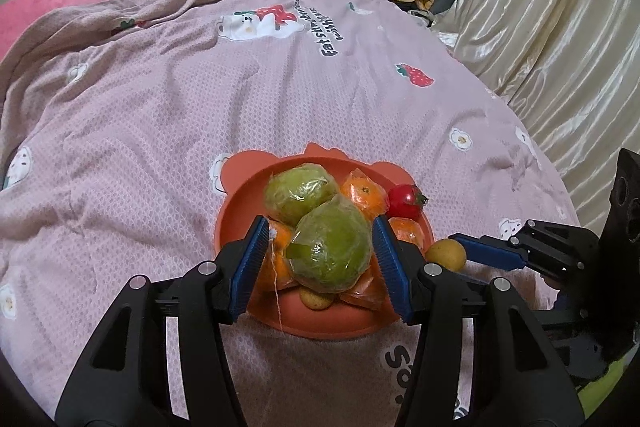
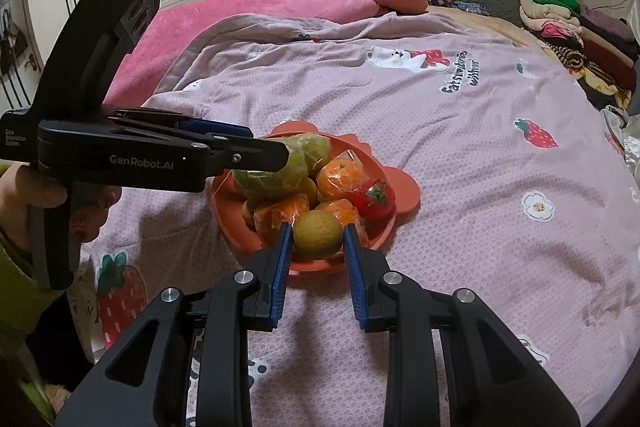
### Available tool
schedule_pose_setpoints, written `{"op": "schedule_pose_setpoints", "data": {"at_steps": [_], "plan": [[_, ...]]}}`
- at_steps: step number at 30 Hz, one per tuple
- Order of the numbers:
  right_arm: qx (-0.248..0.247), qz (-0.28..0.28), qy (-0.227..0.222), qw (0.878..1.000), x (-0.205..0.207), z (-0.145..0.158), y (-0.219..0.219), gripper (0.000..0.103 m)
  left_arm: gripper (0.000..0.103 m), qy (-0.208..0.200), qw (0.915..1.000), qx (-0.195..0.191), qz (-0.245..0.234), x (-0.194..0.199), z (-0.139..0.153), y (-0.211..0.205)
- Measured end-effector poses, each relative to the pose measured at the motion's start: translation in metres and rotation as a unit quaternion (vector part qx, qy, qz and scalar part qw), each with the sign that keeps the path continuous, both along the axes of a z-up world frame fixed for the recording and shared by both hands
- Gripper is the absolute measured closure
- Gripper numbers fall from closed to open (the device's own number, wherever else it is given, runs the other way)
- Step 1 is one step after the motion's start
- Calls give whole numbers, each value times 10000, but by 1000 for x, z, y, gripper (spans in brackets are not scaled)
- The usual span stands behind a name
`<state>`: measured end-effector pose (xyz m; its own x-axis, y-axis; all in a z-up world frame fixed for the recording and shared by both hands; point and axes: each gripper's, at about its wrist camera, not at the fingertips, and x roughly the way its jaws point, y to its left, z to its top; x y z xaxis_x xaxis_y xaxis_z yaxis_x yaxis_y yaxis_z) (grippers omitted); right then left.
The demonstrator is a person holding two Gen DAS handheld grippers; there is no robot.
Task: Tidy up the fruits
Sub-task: 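Carry the tan fruit over the plate with the right tool while the left tool carries the pear, then open the right tool to drop the tan fruit in the plate while the left tool releases the pear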
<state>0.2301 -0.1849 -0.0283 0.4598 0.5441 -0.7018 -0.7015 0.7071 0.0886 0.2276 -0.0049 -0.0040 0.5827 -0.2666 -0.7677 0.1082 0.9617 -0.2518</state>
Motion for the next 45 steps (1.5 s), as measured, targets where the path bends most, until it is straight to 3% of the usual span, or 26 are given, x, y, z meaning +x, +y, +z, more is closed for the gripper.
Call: {"op": "schedule_pose_setpoints", "data": {"at_steps": [27, 45], "plan": [[-117, 47, 37, 9999, 1, -11, 10, 77, 58, -28, 10000, -7, 18, -5, -1, 0], [36, -25, -1, 10000, -8, -4, 4, 49, 58, -88, 10000, 16, 26, -8, 5, -3]]}}
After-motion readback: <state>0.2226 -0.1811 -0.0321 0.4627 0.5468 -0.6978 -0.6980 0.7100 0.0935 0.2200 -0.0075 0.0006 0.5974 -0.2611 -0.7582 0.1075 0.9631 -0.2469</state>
